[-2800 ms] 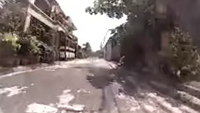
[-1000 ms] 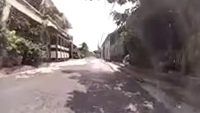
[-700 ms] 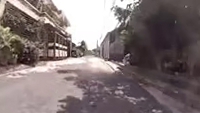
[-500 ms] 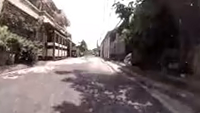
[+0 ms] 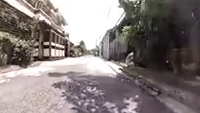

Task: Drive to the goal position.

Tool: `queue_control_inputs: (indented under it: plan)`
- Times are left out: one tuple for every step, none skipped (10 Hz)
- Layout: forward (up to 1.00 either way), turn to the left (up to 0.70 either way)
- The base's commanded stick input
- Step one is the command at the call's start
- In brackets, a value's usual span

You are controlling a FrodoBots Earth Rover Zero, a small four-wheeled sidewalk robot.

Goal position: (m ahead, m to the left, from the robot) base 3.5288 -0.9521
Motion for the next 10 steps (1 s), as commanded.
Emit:
queue_control_inputs:
  plan:
    - [0.85,0.2]
    - [0.85,0.0]
    - [0.85,0.0]
    - [0.85,0.0]
    - [0.85,0.0]
    - [0.85,0.0]
    - [0.85,0.0]
    - [0.85,0.0]
    - [0.85,0.0]
    - [0.85,0.0]
